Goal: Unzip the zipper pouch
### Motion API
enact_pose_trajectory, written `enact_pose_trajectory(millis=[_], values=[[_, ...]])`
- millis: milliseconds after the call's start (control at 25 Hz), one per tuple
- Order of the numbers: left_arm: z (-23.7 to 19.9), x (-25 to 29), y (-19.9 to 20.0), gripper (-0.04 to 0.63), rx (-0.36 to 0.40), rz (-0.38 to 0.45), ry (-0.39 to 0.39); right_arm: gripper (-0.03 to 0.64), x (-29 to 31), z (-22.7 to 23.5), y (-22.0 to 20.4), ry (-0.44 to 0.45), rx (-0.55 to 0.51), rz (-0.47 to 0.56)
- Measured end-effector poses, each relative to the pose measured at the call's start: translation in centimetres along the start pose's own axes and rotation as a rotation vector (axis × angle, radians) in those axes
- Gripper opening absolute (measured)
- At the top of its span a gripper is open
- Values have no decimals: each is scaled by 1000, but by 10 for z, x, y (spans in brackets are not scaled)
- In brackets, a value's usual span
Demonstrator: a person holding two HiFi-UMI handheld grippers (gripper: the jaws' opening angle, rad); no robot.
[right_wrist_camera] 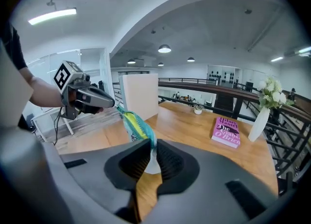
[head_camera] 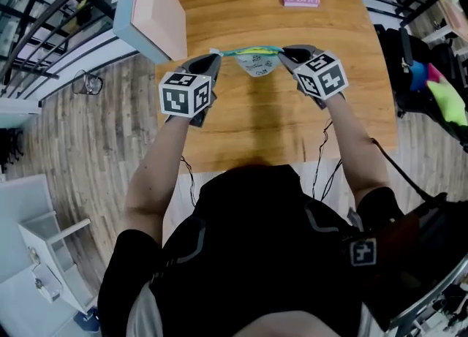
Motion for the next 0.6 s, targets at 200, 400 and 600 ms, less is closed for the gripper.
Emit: enact_pose_trajectory(millis=[200,400,600], values=[[-1,23,-38,29,18,-65,26,49,23,-2,-35,12,-2,-27],[1,33,-103,29,-38,-217,6,50,44,-33,-94,127,49,-155],[9,35,-139,29,-45,-306,-9,50,51,-50,-127,194,102,-233]])
Point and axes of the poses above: the fingertips, and each gripper's own axes: x forward along the fingers, z to its right, y out of its top, the point moved 2 cm from there along -x, backward along the fingers, and after that the axes turned 3 degrees about -z, right-handed, at the moved point
